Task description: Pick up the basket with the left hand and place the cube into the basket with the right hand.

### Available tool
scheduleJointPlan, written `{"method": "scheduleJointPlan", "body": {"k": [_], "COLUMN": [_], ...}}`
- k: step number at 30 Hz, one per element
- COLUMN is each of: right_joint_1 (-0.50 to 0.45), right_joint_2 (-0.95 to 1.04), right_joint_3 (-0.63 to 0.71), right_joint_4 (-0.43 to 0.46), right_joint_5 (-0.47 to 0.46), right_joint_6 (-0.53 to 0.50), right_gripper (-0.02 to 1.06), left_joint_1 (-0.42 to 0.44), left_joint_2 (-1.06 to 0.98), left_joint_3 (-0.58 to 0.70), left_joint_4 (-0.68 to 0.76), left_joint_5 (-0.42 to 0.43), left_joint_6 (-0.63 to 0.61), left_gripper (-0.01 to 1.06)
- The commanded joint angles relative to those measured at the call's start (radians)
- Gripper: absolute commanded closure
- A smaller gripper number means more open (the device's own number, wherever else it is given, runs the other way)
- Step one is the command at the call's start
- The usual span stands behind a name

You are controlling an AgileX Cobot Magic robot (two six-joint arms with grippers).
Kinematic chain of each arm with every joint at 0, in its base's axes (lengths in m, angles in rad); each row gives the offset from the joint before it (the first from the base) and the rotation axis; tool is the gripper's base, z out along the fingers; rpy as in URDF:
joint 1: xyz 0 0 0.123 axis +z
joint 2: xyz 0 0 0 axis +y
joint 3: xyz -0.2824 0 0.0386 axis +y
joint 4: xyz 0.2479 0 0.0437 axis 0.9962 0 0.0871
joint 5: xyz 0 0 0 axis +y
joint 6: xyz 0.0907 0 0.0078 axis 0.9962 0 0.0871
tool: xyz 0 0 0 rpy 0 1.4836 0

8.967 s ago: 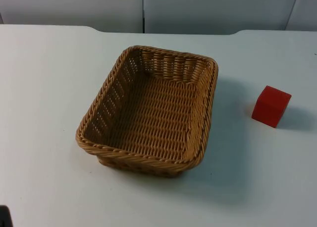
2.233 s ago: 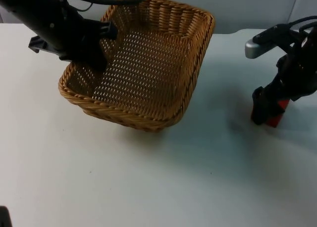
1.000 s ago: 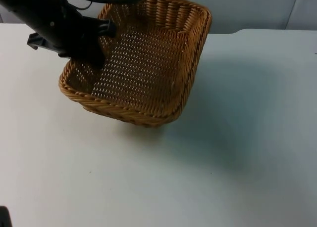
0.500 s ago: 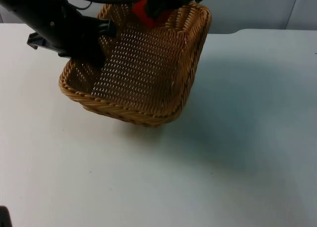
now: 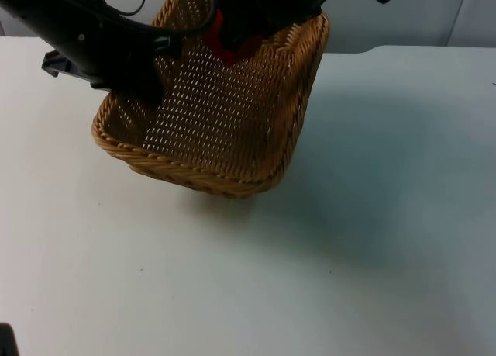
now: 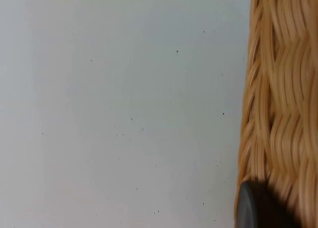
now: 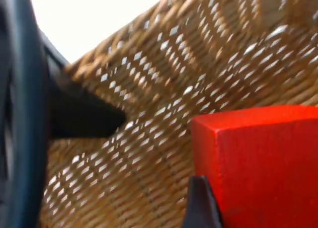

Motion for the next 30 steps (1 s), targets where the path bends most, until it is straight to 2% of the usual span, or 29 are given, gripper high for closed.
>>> {"method": "scheduleJointPlan", "body": {"k": [1,2,4,6,8,9,10,11,12,14,15,18,21,22,24,27,30], "right_joint_1": [0.008,0.008,0.008,0.005,-0.002,-0.013,-0.026,-0.040,-0.040,-0.067,-0.087,-0.114,-0.151,-0.151,-0.174,-0.196,-0.248], "right_joint_2": [0.018,0.018,0.018,-0.007,-0.024,-0.040,-0.049,-0.062,-0.062,-0.084,-0.099,-0.128,-0.139,-0.139,-0.144,-0.163,-0.202], "right_joint_3": [-0.007,-0.007,-0.009,-0.009,-0.013,-0.025,-0.050,-0.081,-0.081,-0.140,-0.164,-0.177,-0.177,-0.177,-0.177,-0.177,-0.177], "right_joint_4": [-0.004,-0.004,-0.026,-0.078,-0.106,-0.127,-0.154,-0.185,-0.185,-0.242,-0.285,-0.334,-0.445,-0.445,-0.551,-0.629,-0.641], "right_joint_5": [0.042,0.042,0.050,0.031,0.024,0.026,0.037,0.050,0.050,0.067,0.078,0.100,0.190,0.190,0.251,0.278,0.274], "right_joint_6": [-0.019,-0.019,-0.033,-0.024,-0.024,-0.018,0.010,0.061,0.061,0.154,0.220,0.284,0.432,0.432,0.507,0.517,0.530], "right_gripper": [0.45,0.45,0.22,0.09,0.08,0.13,0.25,0.47,0.47,1.00,1.03,1.05,1.05,1.05,1.05,1.05,1.05], "left_joint_1": [-0.003,-0.003,-0.003,-0.003,-0.003,-0.003,-0.003,-0.003,-0.003,-0.003,-0.003,-0.003,-0.003,-0.003,-0.003,-0.003,-0.003], "left_joint_2": [-0.016,-0.016,-0.016,-0.016,-0.016,-0.016,-0.016,-0.016,-0.016,-0.016,-0.016,-0.016,-0.016,-0.016,-0.016,-0.016,-0.016], "left_joint_3": [-0.010,-0.010,-0.010,-0.010,-0.010,-0.010,-0.010,-0.010,-0.010,-0.010,-0.010,-0.010,-0.010,-0.010,-0.010,-0.010,-0.010], "left_joint_4": [-0.024,-0.024,-0.024,-0.024,-0.024,-0.024,-0.024,-0.024,-0.024,-0.024,-0.024,-0.024,-0.024,-0.024,-0.024,-0.024,-0.024], "left_joint_5": [-0.013,-0.013,-0.013,-0.015,-0.015,-0.015,-0.015,-0.017,-0.017,-0.017,-0.017,-0.017,-0.017,-0.017,-0.017,-0.019,-0.019], "left_joint_6": [-0.004,-0.004,-0.004,-0.004,-0.004,-0.004,-0.004,-0.004,-0.004,-0.004,-0.004,-0.004,-0.004,-0.004,-0.004,-0.004,-0.004], "left_gripper": [1.05,1.05,1.05,1.05,1.05,1.05,1.05,1.05,1.05,1.05,1.05,1.05,1.05,1.05,1.05,1.05,1.05]}}
